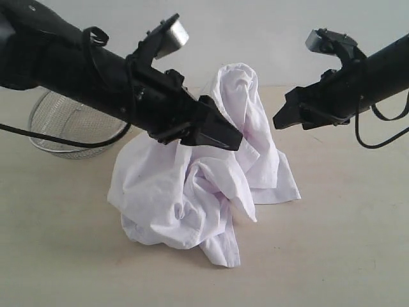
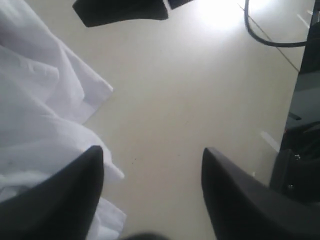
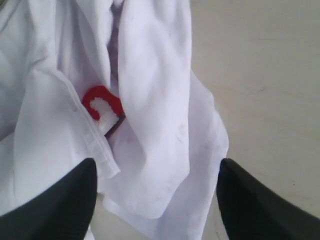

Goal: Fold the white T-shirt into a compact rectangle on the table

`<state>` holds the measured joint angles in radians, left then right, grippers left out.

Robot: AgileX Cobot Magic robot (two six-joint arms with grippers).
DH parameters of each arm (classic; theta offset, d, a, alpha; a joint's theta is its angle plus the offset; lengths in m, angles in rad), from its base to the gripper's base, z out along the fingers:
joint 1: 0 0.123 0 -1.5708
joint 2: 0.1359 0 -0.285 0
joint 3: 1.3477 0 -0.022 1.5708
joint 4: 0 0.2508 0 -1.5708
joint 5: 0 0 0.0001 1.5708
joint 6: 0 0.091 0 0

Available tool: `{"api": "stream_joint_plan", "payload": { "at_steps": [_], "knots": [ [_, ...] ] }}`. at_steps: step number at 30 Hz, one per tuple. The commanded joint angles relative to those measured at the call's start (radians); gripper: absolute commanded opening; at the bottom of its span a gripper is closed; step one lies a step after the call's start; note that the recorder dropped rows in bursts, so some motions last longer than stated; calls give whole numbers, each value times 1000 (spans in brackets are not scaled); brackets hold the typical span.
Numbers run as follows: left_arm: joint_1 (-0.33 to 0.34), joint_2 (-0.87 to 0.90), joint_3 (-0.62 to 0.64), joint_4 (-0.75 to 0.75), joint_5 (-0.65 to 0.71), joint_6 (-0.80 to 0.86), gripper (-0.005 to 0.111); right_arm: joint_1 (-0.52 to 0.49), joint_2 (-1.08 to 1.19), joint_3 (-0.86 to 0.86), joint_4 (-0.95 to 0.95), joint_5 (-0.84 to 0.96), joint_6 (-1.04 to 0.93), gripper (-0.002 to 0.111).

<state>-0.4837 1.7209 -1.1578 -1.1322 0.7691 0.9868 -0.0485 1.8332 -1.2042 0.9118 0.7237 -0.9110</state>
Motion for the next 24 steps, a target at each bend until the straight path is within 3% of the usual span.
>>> {"api": "stream_joint_plan", "payload": {
  "at_steps": [1, 6, 10, 15, 18, 24],
  "knots": [
    [-6, 78, -12, -1, -16, 5, 55, 0, 25, 1, 56, 9, -57, 62],
    [-28, 150, -34, -11, -12, 15, 55, 33, 38, 1, 77, 14, -90, 62],
    [-98, 171, -34, -8, -119, 39, 55, 72, 40, 1, 68, -13, -92, 62],
    [-105, 192, -34, 25, -181, 4, 55, 72, 40, 1, 69, 45, -90, 62],
    [-105, 181, -34, 135, -204, -121, 55, 72, 40, 1, 69, 134, -90, 62],
    [-105, 82, -34, 563, -204, -455, 56, 72, 40, 1, 86, 286, -93, 62]
  ]
}}
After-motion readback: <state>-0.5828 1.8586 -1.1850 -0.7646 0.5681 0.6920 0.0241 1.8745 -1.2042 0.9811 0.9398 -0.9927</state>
